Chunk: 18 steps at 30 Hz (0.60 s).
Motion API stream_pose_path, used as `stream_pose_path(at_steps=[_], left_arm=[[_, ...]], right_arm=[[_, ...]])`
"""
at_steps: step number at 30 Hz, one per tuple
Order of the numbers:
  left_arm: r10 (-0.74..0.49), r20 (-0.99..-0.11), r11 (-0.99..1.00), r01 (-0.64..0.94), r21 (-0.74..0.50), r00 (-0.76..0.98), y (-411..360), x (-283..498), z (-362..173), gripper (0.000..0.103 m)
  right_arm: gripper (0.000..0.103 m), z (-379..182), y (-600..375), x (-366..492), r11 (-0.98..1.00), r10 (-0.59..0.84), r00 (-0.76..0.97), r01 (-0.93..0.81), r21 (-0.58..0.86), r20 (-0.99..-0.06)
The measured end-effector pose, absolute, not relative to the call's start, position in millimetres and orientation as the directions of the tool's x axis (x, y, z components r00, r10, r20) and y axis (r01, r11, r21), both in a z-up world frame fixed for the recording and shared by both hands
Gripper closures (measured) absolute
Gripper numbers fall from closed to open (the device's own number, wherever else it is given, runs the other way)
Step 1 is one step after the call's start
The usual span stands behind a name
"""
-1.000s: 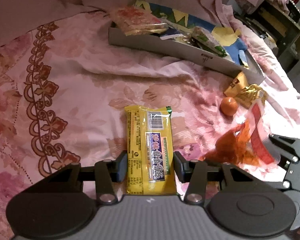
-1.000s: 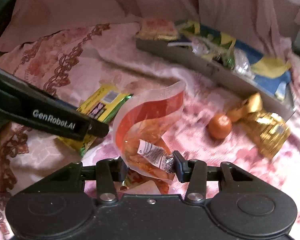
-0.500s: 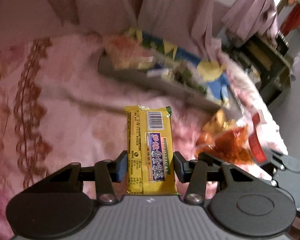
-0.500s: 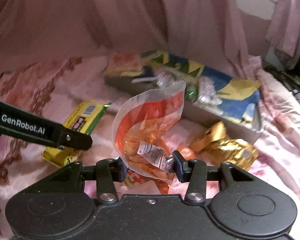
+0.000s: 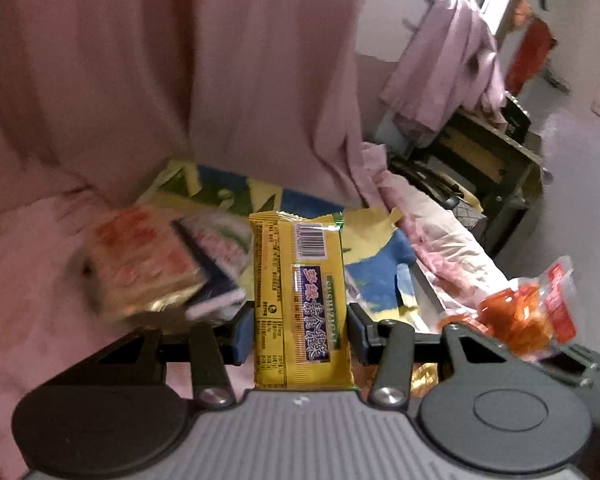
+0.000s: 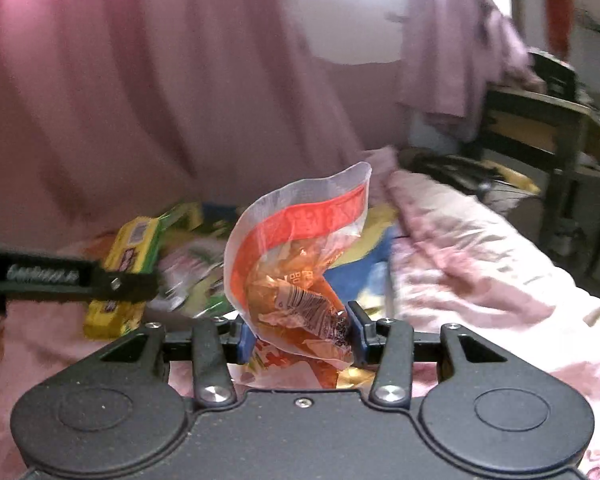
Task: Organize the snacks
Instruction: 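Lower both snacks into the box and open both grippers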
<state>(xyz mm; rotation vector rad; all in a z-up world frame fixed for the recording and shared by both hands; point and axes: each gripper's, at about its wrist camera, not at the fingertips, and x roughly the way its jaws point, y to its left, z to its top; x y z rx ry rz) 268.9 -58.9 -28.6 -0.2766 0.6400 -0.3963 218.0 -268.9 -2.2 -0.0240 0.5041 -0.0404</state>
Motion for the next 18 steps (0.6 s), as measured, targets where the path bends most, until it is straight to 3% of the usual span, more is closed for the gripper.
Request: stream_pose_path(at_steps=[7,18], left_arm=[[-0.427,-0.51,0.897,0.28,-0.341,0.747,-75,300,-41,0.051],[-0.439,-0.554,0.891,0.266,-0.367,0.707,-78,322,-68,0.054]], right_arm=[[0.056,-6,-293,258,0.991,-0.126,0.888,0.132,-0.019,-0.443],[0.056,-34,-286,297,0.989,-0.146,0.848,0.137,-0.055,-0.51]])
